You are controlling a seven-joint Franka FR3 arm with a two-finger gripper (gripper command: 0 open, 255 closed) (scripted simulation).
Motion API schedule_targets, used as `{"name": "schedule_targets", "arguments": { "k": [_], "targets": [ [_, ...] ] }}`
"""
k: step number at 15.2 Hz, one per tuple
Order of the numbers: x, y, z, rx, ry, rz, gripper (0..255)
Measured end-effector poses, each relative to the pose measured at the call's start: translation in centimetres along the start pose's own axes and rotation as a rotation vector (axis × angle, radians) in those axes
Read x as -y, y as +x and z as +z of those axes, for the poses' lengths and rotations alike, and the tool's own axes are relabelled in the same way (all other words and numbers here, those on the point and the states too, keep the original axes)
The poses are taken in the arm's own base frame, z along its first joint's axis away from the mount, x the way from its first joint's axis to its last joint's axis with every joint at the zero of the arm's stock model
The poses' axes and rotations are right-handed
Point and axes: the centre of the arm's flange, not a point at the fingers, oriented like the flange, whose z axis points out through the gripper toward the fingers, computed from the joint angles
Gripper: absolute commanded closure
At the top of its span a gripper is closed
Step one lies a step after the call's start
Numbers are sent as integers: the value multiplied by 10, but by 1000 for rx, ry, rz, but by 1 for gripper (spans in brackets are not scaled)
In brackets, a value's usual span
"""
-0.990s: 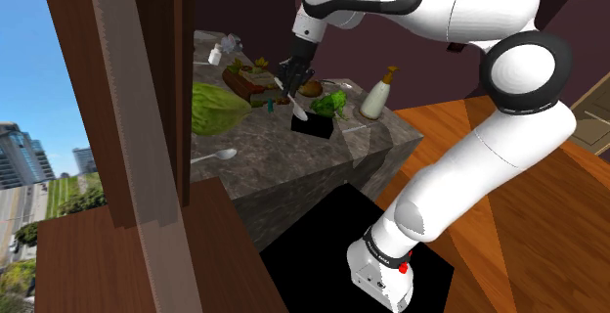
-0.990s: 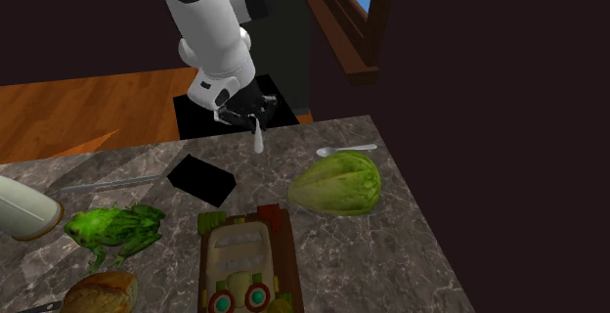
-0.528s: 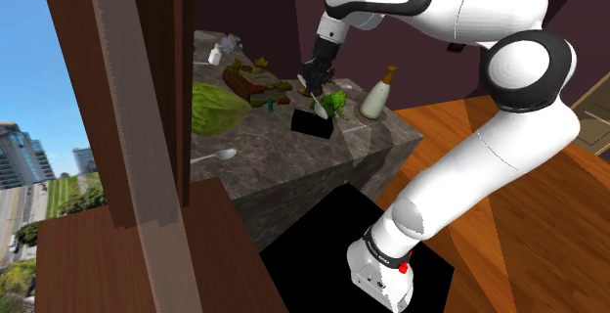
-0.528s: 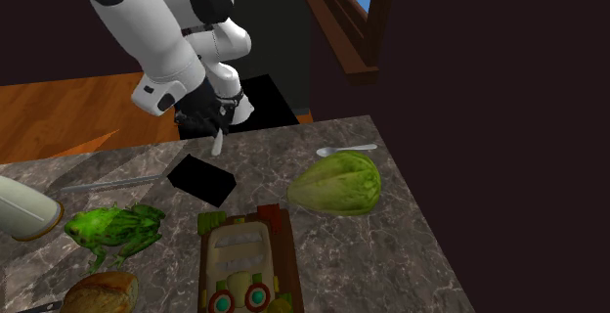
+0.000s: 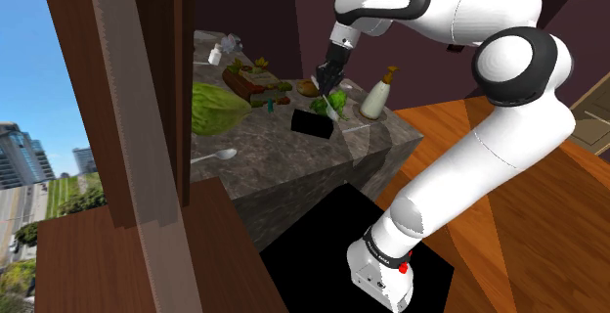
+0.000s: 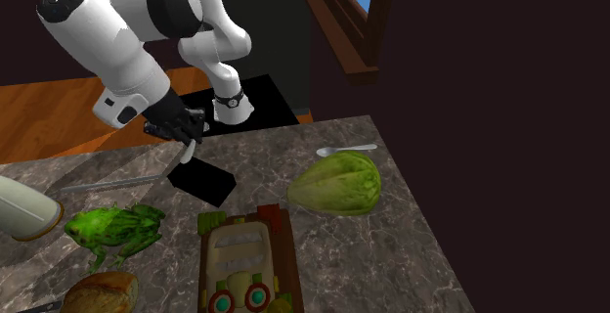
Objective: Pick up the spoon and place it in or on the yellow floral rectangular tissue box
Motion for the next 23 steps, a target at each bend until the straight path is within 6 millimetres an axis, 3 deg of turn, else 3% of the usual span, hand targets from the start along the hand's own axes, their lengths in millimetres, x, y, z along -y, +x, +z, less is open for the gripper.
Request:
{"name": "schedule_targets", "arguments": {
  "k": [12,18,19,23],
  "targets": [
    [-9,8,60,0,0,0,255],
    [-10,9,63,0,0,0,255],
    [-10,9,63,0,0,0,0],
    [-10,9,63,0,0,0,0]
  ]
}}
